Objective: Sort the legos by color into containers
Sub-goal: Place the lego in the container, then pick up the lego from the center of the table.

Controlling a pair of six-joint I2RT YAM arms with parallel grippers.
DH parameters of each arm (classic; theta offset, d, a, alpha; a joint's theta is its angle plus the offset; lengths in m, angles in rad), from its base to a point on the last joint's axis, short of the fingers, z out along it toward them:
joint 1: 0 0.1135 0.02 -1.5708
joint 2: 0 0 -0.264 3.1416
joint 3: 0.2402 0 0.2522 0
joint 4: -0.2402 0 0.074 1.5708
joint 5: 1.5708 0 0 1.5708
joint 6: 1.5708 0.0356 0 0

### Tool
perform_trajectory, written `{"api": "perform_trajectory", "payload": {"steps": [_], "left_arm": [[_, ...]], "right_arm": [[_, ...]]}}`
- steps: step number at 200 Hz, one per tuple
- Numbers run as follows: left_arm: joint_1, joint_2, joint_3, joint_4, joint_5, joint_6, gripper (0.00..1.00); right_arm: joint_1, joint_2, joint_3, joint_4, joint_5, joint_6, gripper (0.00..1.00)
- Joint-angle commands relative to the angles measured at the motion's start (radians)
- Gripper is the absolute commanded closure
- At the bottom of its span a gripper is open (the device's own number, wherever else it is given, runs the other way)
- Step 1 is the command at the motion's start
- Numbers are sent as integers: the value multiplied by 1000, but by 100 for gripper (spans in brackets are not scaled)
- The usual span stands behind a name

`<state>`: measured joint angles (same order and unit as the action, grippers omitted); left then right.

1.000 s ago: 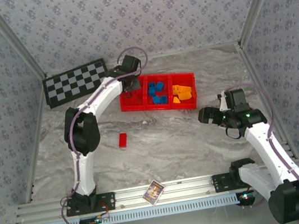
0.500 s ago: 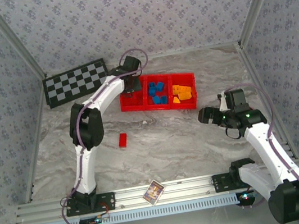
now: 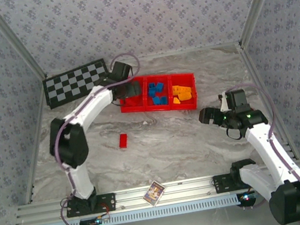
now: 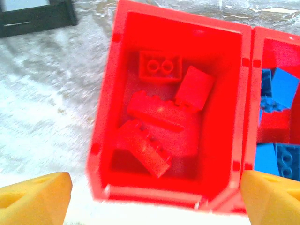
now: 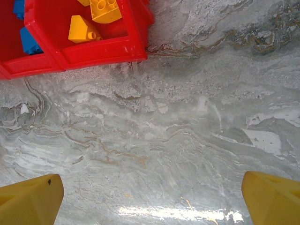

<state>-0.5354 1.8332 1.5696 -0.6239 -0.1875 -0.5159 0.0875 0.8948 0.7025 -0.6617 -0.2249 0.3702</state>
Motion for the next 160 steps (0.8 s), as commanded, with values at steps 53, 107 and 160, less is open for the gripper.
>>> {"api": "perform_trajectory", "payload": {"steps": [53, 107, 160], "left_arm": [[-107, -412, -475, -50, -49, -65, 0], [-133, -492, -702, -39, 6, -153, 6], [-135, -377, -721, 6, 54, -158, 19]], "right_arm": [[-4, -7, -8, 1, -5, 8, 0], [0, -8, -7, -2, -10, 8, 0], [3, -10, -6, -3, -8, 7, 0]]}}
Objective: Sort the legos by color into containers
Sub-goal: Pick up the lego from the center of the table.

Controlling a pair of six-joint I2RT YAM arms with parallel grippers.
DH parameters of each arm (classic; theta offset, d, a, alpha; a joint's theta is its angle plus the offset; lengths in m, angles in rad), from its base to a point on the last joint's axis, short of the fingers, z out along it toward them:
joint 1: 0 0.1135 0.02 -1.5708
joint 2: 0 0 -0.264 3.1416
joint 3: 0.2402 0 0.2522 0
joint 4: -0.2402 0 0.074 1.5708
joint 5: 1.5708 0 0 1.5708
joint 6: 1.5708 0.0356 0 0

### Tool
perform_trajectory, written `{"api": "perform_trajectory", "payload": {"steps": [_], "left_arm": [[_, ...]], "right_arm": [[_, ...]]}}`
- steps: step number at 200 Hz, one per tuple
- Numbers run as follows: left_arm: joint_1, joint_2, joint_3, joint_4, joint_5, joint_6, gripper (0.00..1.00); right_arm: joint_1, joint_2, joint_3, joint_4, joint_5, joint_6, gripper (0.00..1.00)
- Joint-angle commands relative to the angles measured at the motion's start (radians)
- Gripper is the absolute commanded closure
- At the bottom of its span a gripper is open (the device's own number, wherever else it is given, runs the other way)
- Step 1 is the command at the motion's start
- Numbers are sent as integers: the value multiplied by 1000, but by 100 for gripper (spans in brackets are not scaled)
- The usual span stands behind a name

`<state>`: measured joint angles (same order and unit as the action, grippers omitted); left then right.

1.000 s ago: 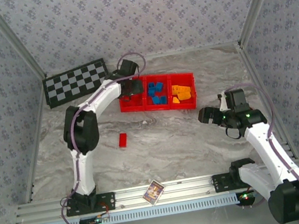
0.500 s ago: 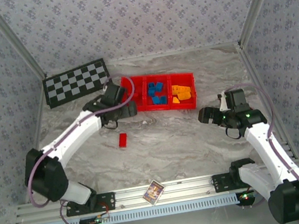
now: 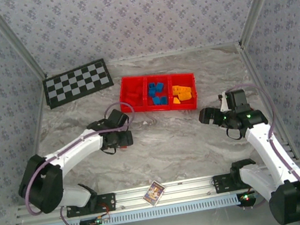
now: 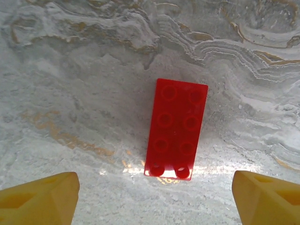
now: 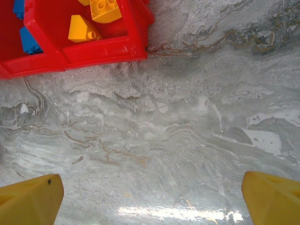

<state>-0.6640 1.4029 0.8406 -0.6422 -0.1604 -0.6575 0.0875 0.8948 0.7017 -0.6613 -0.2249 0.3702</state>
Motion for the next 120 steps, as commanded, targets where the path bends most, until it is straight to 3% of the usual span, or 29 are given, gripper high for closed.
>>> {"api": "perform_trajectory", "payload": {"steps": [1, 70, 120], "left_arm": [[-6, 55, 8, 25, 28, -16, 19], [-3, 241, 82, 41, 18, 14, 30], [30, 273, 87, 44, 18, 9, 58]], "right_arm": [[3, -9, -5, -3, -8, 8, 0], [4, -8, -6, -3, -7, 8, 0], [5, -5, -7, 0, -4, 7, 0]]}}
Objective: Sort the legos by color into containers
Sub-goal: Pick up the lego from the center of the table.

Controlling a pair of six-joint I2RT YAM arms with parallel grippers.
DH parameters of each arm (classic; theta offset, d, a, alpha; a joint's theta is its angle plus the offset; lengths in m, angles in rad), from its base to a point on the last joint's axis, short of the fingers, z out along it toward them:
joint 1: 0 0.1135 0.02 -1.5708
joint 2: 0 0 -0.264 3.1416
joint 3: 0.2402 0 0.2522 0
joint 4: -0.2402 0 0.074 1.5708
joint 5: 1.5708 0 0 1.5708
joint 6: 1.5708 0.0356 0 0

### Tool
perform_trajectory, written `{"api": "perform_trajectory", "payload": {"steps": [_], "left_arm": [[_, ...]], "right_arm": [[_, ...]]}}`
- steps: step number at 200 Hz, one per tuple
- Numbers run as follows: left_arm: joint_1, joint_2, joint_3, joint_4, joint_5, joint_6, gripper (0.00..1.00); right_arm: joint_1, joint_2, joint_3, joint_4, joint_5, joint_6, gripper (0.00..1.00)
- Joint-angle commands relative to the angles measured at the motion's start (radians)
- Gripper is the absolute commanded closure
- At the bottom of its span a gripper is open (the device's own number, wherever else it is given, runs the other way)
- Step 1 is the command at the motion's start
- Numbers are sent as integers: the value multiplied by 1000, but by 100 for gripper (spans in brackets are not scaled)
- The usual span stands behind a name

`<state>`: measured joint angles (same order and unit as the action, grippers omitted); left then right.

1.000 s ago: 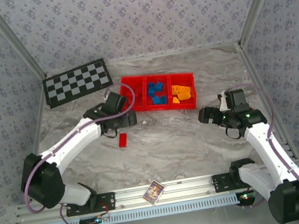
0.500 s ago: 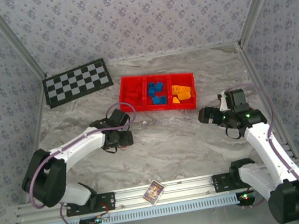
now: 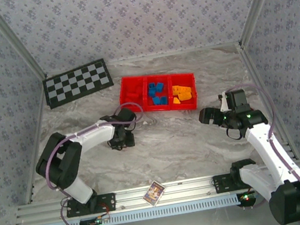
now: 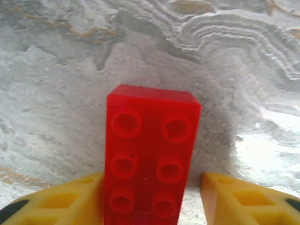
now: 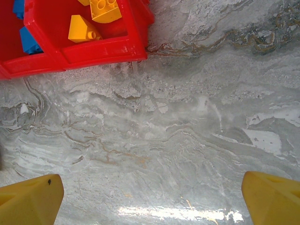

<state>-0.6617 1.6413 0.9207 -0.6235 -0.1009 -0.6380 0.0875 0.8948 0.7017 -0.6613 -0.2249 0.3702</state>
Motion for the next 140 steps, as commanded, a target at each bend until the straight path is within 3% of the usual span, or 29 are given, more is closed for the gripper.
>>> {"api": "perform_trajectory", "payload": {"steps": [1, 30, 50, 88, 140], "left_arm": [[30, 35, 7, 25, -41, -10, 59], [47, 47, 17, 11, -39, -19, 78], [48, 44, 26, 10, -40, -23, 84], [47, -20, 50, 10, -42, -26, 88], [53, -93, 208, -18, -91, 13, 85]], "right_arm": [[4, -4, -7, 0, -4, 8, 0], [3, -3, -8, 3, -3, 8, 0], [1, 0, -8, 3, -4, 8, 0], [0, 0, -9, 3, -2, 8, 0], [-2, 12, -9, 6, -6, 9, 0]]}}
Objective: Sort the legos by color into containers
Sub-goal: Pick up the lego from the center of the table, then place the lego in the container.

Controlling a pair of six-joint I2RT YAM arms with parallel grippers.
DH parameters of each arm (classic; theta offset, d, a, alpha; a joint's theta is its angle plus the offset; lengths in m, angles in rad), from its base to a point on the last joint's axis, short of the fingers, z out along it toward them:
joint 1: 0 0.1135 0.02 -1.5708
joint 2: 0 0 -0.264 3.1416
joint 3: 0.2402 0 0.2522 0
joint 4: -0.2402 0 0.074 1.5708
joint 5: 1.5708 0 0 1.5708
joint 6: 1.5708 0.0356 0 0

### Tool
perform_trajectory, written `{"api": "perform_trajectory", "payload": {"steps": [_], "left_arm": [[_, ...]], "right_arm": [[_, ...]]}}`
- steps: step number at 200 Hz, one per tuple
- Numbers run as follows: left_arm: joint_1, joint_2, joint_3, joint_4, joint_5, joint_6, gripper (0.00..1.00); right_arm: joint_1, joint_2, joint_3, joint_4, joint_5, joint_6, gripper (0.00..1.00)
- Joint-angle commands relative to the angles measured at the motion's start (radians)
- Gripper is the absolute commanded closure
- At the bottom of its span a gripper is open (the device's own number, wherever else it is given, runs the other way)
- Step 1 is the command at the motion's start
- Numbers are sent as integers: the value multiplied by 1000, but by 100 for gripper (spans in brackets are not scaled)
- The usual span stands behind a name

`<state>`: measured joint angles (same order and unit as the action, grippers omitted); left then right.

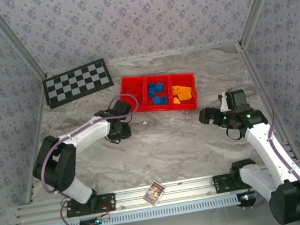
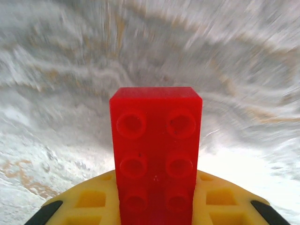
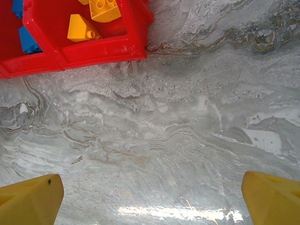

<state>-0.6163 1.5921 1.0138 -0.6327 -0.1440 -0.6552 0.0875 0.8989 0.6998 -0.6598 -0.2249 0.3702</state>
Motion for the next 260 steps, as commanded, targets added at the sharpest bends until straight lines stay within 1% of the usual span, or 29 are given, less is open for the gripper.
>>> {"api": "perform_trajectory", "payload": {"steps": [1, 23, 54, 80, 122, 153, 178, 193, 207, 233, 250, 260], "left_arm": [[7, -43, 119, -10, -49, 32, 85], [23, 12, 242, -16, -29, 74, 86], [39, 172, 476, -101, -21, 108, 86], [50, 299, 646, -134, -10, 114, 86], [71, 473, 838, -175, -5, 121, 84], [82, 572, 931, -185, 7, 149, 81], [87, 629, 999, -212, 0, 167, 76], [90, 640, 1006, -213, -11, 167, 70], [93, 638, 1004, -208, -22, 167, 69], [92, 621, 995, -198, -32, 176, 58], [92, 597, 977, -182, -32, 183, 47], [92, 576, 962, -169, -32, 186, 44]], "right_arm": [[-3, 7, -7, 5, -6, 9, 0], [-5, 3, -5, 2, -5, 8, 0], [-5, -5, -6, 0, -4, 8, 0], [-5, -10, -6, -1, -6, 9, 0], [-6, -13, -6, 0, -10, 8, 0], [-9, -11, -8, 2, -10, 8, 0], [-11, -11, -9, 3, -10, 8, 0], [-13, -10, -9, 3, -10, 8, 0], [-14, -8, -10, 5, -10, 8, 0], [-16, -3, -8, 5, -12, 8, 0], [-17, -3, -9, 3, -11, 8, 0], [-17, -3, -8, 2, -11, 8, 0]]}}
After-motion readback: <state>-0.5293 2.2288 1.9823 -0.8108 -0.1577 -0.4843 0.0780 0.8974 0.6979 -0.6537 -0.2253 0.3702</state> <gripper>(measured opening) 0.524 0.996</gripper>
